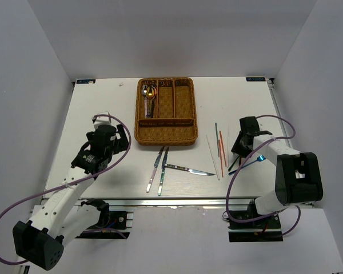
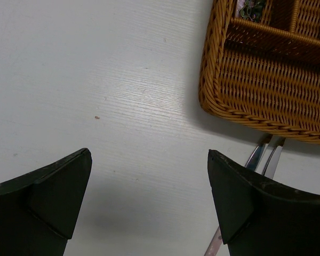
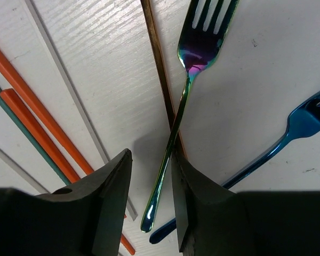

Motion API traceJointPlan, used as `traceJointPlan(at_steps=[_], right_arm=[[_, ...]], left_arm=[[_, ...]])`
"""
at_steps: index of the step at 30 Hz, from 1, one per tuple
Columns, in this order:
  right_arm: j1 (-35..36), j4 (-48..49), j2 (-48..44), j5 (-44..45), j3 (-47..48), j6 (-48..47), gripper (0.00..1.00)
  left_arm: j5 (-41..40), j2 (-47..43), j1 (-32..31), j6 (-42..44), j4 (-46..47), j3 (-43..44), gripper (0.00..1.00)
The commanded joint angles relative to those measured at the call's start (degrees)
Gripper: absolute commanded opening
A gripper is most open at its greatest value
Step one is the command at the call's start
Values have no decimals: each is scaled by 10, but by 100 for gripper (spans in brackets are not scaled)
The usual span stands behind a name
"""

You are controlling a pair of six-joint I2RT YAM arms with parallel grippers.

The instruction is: Sort the eating utensils into containers

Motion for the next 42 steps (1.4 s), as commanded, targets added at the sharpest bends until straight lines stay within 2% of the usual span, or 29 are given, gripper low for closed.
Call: traceJointPlan(at_steps=[1,13,16,19,20,22,29,35,37,39,42], right_arm=[[-1,18,7,5,-9,8,42],[-1,22,44,34,-12,15,34],[0,22,50,40,-13,15,28],[-1,20,52,38,-9,15,14],[0,18,51,36,-8,15,5],[-1,18,40,28,-4,17,1],[-1,11,-12,21,24,37,0],[12,-11,-69,11,91,22,0],[43,-8,-62,5,134,2,0],[66,14,-25,-38,183,-17,0],[109,-37,89,-61,296,-47,0]], left_arm=[[-2,-4,-5,4,3,5,98],[-4,-1,-6,3,3,6,98],[-2,-1,-6,3,3,6,98],[-2,0,-6,3,3,6,98],[-1,0,-6,3,3,6,98],[-1,0,-7,3,3,6,98],[1,3,-7,4,4,6,98],[-3,3,-7,4,3,8,98],[-6,1,-7,4,2,10,98],[-11,-1,-7,4,0,11,98],[-23,-7,-7,2,-2,12,98]])
